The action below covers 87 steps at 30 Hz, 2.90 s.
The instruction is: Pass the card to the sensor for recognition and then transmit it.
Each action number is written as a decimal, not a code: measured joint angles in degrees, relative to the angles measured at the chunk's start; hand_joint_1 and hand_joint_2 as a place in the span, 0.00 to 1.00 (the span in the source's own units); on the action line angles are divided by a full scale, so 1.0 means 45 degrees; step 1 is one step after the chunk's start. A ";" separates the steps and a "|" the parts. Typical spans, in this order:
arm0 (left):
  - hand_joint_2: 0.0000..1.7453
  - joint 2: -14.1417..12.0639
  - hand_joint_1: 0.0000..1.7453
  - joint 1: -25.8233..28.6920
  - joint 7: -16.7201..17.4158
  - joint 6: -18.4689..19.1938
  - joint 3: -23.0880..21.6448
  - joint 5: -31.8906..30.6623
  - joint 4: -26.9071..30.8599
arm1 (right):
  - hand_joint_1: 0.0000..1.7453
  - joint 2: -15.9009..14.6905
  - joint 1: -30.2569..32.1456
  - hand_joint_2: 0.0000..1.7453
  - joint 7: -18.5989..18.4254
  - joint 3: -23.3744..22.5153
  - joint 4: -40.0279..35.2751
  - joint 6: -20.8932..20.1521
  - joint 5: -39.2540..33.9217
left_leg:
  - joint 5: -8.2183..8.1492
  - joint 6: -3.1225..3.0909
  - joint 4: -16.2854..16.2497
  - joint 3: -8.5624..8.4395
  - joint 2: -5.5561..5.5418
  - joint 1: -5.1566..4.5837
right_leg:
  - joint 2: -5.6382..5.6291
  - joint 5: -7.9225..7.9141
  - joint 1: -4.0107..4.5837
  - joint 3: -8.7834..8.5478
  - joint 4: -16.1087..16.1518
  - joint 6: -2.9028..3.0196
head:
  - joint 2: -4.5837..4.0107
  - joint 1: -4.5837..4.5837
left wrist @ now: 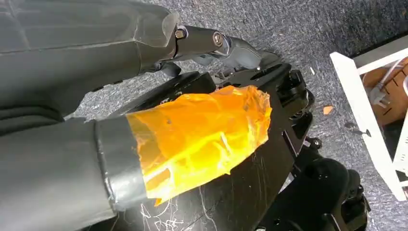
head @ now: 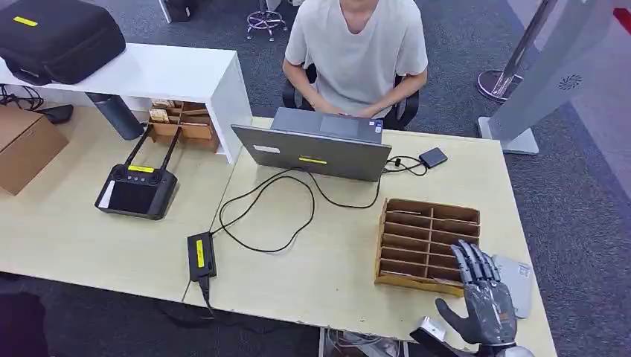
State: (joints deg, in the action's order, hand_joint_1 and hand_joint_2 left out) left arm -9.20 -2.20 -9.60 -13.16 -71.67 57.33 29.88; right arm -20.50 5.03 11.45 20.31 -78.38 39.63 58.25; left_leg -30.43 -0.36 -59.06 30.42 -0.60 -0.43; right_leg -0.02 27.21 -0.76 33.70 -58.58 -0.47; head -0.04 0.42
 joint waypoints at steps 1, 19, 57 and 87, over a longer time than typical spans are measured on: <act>0.00 0.0005 0.00 0.0001 0.0000 0.0000 0.0005 -0.0015 0.0000 | 0.00 -0.0005 0.0000 1.00 0.0000 0.0000 0.0000 0.0000 0.0000 | 0.0000 0.0000 0.0000 0.0000 0.0000 0.0000 | 0.0000 0.0000 0.0000 0.0000 0.0000 0.0000 | 0.0000 0.0000; 0.00 0.0010 0.00 0.0006 -0.0038 -0.0131 0.0029 -0.0282 -0.0005 | 0.94 -0.0015 0.0005 1.00 0.0141 -0.0087 -0.0024 0.0034 -0.0321 | 0.0000 0.0000 0.0000 -0.0001 0.0000 0.0000 | 0.0000 0.0000 0.0000 0.0000 0.0000 0.0000 | 0.0000 0.0000; 1.00 0.0039 0.00 0.0245 -0.0199 -0.1467 0.0452 -0.0039 0.0000 | 0.00 -0.0015 0.0489 1.00 0.0253 -0.0869 -0.0758 0.0053 -0.0093 | 0.0000 0.0000 0.0000 0.0000 0.0002 0.0000 | -0.0002 0.0000 0.0000 0.0001 0.0001 0.0000 | 0.0000 0.0000; 1.00 0.0180 0.00 0.0261 -0.0423 -0.1107 0.0729 0.0141 -0.0088 | 0.00 -0.0015 0.0562 1.00 0.0048 -0.0918 -0.0918 0.0053 0.0010 | 0.0000 0.0000 0.0000 -0.0001 0.0003 0.0000 | -0.0002 0.0000 0.0000 0.0002 0.0002 0.0000 | 0.0000 0.0000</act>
State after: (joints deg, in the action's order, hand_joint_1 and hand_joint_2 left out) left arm -8.39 -1.02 -11.50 -18.14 -68.39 57.96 29.48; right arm -20.57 7.56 11.67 16.17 -82.51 39.87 58.29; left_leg -30.43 -0.36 -59.06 30.41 -0.59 -0.43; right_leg -0.03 27.21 -0.75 33.71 -58.57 -0.47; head -0.04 0.42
